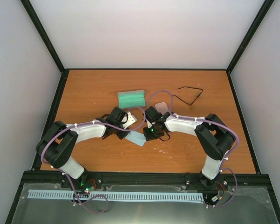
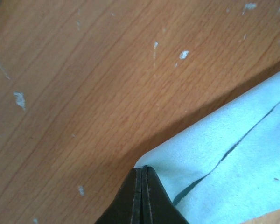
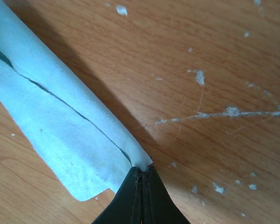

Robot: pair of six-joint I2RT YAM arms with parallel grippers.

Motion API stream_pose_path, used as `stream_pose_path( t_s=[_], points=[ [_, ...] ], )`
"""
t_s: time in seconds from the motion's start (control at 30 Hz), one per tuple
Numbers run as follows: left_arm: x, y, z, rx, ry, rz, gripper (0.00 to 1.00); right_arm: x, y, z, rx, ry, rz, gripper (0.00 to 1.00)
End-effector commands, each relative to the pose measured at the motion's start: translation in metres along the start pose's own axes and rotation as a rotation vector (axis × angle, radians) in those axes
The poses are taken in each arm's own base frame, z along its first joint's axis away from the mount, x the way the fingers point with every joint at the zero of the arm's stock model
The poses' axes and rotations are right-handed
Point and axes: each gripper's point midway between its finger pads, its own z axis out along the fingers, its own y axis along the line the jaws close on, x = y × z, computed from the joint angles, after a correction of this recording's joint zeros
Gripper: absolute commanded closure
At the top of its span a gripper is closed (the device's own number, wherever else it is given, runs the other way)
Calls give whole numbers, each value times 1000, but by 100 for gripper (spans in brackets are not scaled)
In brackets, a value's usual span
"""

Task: Organize the sunglasses
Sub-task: Adjust the glasses cleaning cloth at the center of the board.

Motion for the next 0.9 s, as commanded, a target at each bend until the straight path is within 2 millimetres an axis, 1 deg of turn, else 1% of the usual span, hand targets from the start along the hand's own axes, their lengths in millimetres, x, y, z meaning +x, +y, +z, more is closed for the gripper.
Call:
stream_pose_path(
  t_s=[0.0, 0.17, 0.2, 0.27, 0.33, 0.4, 0.43, 0.5, 0.57, 0.73, 0.87],
  points=[
    [-14, 4, -16, -22, -61, -10, 100, -22, 6, -21, -17, -115, -4, 97],
    [-23, 4, -29, -29, -126, -3, 99, -34, 3, -28, -34, -157, 7, 97],
    [-24, 3, -32, -29, -138, 0, 99, -37, 4, -30, -40, -173, 8, 95],
    [-23, 1, -37, -24, -155, 5, 100, -45, 7, -35, -42, -199, 9, 88],
    [-28, 1, -43, -32, -206, 19, 100, -50, 8, -35, -39, -206, 8, 87],
    [-27, -4, -47, -18, -231, 32, 99, -55, 8, -33, -27, -202, 5, 77],
    [-29, -5, -52, -19, -255, 37, 100, -56, 7, -31, -21, -198, 8, 74],
    [-28, -4, -57, -31, -273, 46, 99, -55, 6, -27, -19, -189, 10, 66],
    [-26, -4, -54, -32, -258, 50, 99, -54, 7, -24, -28, -177, 5, 64],
    [-19, -2, -38, -26, -198, 27, 100, -43, 2, -14, 1, -117, -12, 64],
    [-20, -2, -35, -23, -188, 23, 100, -35, 4, -12, -6, -91, -34, 63]
  ],
)
